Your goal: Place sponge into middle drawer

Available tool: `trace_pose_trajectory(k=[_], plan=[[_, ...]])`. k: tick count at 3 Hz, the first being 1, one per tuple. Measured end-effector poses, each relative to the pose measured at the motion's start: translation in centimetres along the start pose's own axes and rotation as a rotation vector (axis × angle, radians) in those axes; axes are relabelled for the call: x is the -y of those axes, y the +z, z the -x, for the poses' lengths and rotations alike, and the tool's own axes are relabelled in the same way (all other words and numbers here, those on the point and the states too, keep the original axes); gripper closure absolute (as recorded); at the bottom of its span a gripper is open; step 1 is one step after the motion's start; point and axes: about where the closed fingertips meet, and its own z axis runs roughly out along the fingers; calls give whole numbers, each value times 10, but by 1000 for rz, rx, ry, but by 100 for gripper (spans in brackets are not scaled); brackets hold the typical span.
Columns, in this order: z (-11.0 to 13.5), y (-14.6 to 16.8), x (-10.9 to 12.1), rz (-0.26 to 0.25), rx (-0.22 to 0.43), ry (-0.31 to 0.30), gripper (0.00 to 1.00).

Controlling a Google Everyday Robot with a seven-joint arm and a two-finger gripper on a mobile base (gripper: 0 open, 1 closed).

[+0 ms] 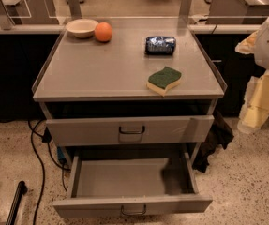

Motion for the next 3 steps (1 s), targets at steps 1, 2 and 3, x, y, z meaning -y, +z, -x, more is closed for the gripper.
trace_pose_trajectory(k=[1,2,3], plan=[[0,0,0,0,0,0,0],[6,5,9,-31,26,13,0],[21,23,39,-59,75,38,0]])
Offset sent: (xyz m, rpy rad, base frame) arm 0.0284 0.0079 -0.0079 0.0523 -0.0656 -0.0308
